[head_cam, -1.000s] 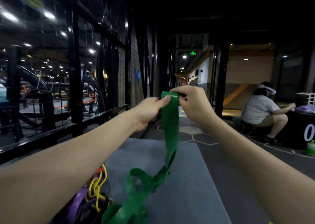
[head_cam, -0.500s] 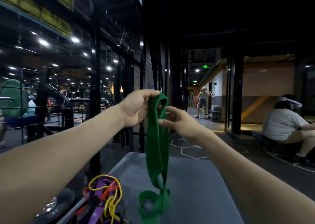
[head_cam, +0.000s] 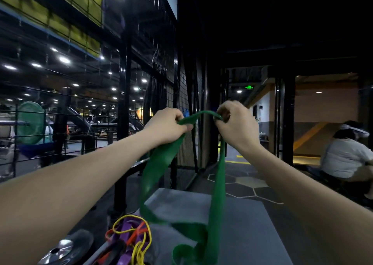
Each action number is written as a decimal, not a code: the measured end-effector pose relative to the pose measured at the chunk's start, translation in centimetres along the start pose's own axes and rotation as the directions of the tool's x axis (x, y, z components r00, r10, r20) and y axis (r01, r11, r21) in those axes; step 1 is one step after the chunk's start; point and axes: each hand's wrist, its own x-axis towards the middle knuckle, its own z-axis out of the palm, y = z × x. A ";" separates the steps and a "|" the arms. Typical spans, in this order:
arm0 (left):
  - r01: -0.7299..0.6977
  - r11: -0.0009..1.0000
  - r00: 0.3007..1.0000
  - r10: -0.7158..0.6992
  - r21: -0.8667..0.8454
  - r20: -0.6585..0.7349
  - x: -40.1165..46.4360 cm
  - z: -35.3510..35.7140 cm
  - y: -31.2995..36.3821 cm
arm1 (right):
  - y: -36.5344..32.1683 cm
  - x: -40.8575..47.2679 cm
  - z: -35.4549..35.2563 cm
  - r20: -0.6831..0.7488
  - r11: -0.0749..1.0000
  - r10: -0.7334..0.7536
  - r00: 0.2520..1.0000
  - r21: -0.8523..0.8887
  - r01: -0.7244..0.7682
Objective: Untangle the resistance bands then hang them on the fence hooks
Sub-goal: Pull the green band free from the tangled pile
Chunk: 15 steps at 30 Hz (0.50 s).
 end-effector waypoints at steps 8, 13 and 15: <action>0.182 0.852 0.939 -0.002 -0.491 0.344 0.0 1.0 0.6 | -0.6 -0.8 -0.2 0.321 0.977 -0.097 0.942 0.212 0.028; 0.249 0.787 0.897 0.031 -0.564 0.440 -0.6 -0.2 -0.8 | 0.4 -1.2 -0.6 0.458 0.960 -0.197 0.867 0.271 0.075; 0.293 0.747 0.869 0.052 -0.597 0.491 -0.8 -0.2 -0.9 | 0.2 -1.1 -0.8 0.466 0.946 -0.212 0.859 0.319 0.060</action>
